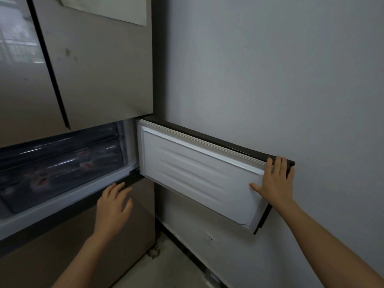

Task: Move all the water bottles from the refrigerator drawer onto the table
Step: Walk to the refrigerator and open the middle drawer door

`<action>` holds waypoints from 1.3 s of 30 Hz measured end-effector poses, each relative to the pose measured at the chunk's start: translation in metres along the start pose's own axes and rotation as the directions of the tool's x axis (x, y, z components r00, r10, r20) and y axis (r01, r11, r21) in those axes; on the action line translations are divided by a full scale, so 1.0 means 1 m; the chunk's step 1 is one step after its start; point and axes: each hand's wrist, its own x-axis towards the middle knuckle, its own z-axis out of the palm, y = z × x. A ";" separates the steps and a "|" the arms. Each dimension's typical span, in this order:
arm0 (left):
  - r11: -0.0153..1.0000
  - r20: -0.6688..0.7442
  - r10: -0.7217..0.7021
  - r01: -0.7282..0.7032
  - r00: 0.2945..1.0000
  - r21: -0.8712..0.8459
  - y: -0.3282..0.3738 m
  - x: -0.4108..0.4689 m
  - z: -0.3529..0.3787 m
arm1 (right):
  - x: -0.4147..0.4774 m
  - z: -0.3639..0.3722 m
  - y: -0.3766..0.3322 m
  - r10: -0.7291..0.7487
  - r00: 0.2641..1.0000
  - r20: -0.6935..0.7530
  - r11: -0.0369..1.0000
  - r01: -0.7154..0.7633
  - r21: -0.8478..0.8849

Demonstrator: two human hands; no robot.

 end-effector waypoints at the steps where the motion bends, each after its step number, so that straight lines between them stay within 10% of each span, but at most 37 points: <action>1: 1.000 -0.011 -0.002 0.002 1.000 0.029 0.000 -0.001 0.001 | -0.001 0.002 0.003 0.011 1.000 -0.004 1.000 -0.011 0.004; 10: 0.961 -0.112 -0.152 0.174 0.982 0.216 0.001 -0.015 -0.019 | 0.019 0.007 -0.076 -0.359 0.875 -0.325 0.911 0.405 0.081; 18: 0.887 -0.220 -0.326 0.378 0.919 0.265 0.009 -0.052 -0.034 | 0.008 0.011 -0.147 -0.627 0.710 -0.321 0.715 0.688 0.126; 29: 0.744 -0.342 -0.504 0.600 0.793 0.294 0.026 -0.129 -0.036 | -0.027 0.013 -0.190 -0.834 0.467 -0.294 0.400 0.879 0.261; 39: 0.663 -0.322 -0.629 0.704 0.708 0.253 -0.004 -0.128 -0.045 | -0.041 0.020 -0.244 -0.876 0.444 -0.190 0.361 0.863 0.353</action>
